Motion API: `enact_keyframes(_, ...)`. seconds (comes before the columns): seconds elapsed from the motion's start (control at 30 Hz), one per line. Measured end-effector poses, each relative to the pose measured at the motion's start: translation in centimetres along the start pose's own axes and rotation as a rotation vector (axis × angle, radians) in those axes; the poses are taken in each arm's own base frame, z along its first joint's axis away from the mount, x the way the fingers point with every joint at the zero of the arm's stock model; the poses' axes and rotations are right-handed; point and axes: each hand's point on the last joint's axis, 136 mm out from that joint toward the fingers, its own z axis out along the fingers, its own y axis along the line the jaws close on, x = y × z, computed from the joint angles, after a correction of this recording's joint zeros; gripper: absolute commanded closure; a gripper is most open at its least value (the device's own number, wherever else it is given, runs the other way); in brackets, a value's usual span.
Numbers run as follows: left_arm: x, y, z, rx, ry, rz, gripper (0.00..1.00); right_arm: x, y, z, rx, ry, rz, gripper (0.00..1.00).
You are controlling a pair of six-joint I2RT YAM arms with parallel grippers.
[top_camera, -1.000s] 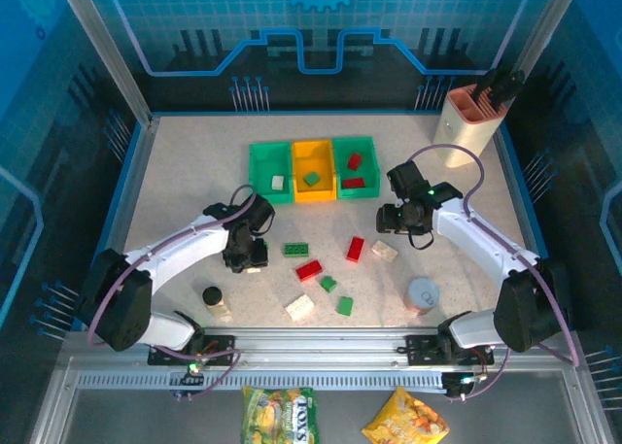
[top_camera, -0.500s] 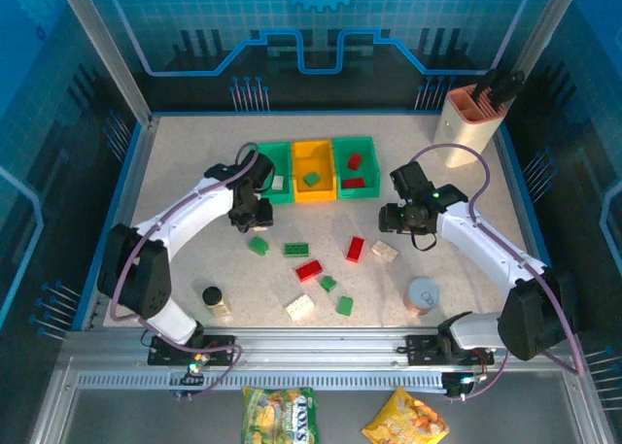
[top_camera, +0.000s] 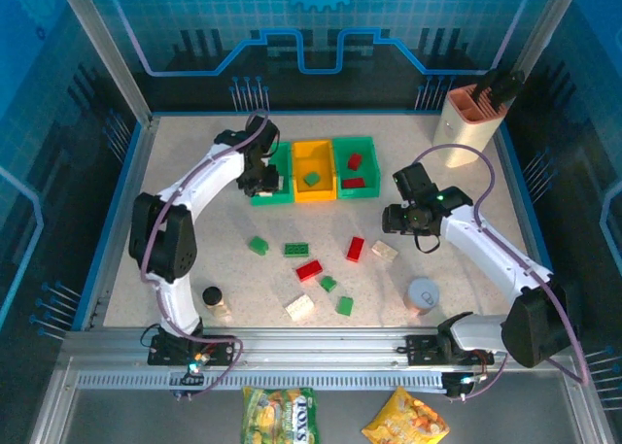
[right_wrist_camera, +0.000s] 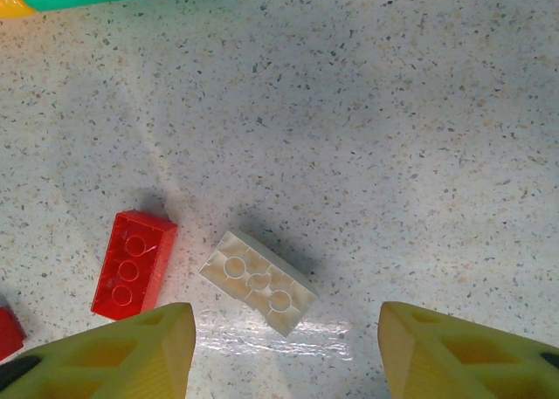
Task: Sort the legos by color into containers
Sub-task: Place the lego in the container.
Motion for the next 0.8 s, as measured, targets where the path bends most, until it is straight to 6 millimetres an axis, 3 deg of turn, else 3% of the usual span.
enact_keyframes(0.13,-2.4,-0.5,1.0,-0.018,-0.017,0.028,0.66,-0.1,-0.1,-0.3,0.001,-0.009,0.001,0.42)
enact_keyframes(0.43,-5.7,-0.5,4.3,-0.081,-0.017,0.062,0.66,0.1,-0.6,-0.9,0.016,-0.019,0.001,0.42)
enact_keyframes(0.8,-6.4,1.3,7.5,-0.138,0.026,0.058,0.65,0.1,-0.6,-1.0,0.019,-0.021,0.001,0.42)
